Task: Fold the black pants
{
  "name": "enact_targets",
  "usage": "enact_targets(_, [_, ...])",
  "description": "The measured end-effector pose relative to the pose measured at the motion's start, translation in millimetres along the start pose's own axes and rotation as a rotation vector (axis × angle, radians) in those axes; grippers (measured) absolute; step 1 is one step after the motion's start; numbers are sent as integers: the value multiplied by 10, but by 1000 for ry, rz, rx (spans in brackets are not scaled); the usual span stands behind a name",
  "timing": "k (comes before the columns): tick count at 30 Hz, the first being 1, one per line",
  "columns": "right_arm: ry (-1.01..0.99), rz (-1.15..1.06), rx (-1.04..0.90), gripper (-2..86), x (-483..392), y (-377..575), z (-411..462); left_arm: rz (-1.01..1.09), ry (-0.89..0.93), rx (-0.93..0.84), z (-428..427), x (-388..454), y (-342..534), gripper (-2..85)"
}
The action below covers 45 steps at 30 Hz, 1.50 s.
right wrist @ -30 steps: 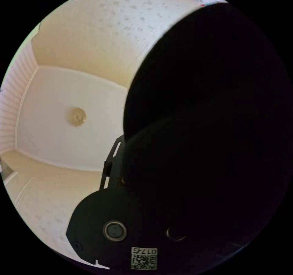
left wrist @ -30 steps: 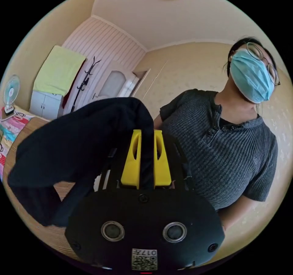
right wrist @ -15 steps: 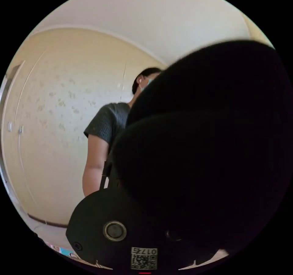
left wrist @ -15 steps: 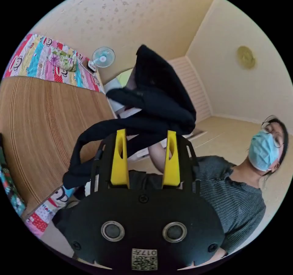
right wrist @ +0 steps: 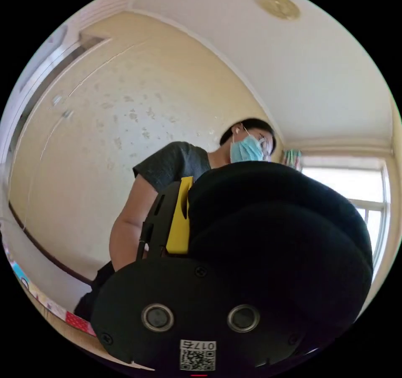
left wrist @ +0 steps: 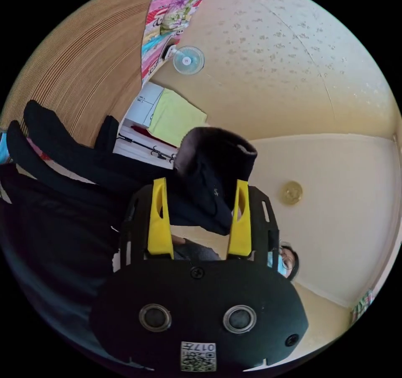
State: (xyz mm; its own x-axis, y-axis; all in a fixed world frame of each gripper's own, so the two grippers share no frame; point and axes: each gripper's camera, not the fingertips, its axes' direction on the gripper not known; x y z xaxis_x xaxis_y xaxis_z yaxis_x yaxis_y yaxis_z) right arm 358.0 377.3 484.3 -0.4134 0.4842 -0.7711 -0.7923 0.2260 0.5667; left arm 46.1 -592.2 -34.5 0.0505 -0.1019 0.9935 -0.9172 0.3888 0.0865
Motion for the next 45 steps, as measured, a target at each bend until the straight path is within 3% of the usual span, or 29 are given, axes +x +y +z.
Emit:
enact_targets(4, [-49, -97, 49, 28, -49, 79, 45, -33, 20, -81, 158, -47, -64, 221])
enact_targets(7, [-29, -74, 78, 30, 47, 279, 106, -68, 94, -262, 662, -173, -54, 194])
enact_targets(9, [-21, -28, 110, 32, 138, 445, 158, -83, 360, -269, 877, -334, 10, 91])
enact_targets(10, [-20, -17, 113, 34, 150, 471, 172, -66, 426, -240, 866, -349, 21, 81])
enact_targets(11, [-12, 13, 105, 36, 158, 492, 207, -8, 470, -194, 789, -309, 34, 70])
enact_targets(13, [29, 119, 53, 42, 177, 487, 284, 199, 350, -206, 624, -4, 40, 66])
enact_targets(18, [265, 672, -10, 66, 332, 828, 439, 905, 239, -284, 328, 1239, 472, 64])
enact_targets(22, [354, 1078, -90, 111, 647, 1401, 674, 1181, 187, -396, 454, 1625, 887, 66])
enact_targets(24, [514, 1327, -213, 180, 809, 1704, 801, 1308, 183, -476, 596, 1712, 1160, 67])
enact_targets(26, [613, 1416, -227, 210, 819, 1782, 806, 1379, 182, -510, 656, 1752, 1358, 68])
enact_targets(28, [693, 1428, -216, 223, 772, 1721, 801, 1416, 198, -530, 690, 1774, 1514, 68])
enact_targets(32, [1164, 1398, -278, 238, 574, 1239, 873, 1435, 132, -538, 831, 1779, 1792, 68])
enact_targets(35, [1389, 1175, -307, 246, 512, 757, 1163, 1447, -19, -528, 1021, 1723, 1977, 67])
enact_targets(38, [1194, 935, -334, 238, 655, 542, 1461, 1412, -139, -554, 1300, 1551, 2087, 66])
enact_targets(40, [1051, 941, -333, 213, 806, 635, 1494, 1376, -182, -575, 1474, 1404, 2120, 66])
enact_targets(42, [1058, 1047, -366, 153, 860, 827, 1404, 1323, -209, -580, 1628, 1245, 2135, 67])
enact_targets(45, [1144, 1045, -247, 59, 508, 877, 1198, 1285, -231, -552, 1663, 1181, 2157, 68])
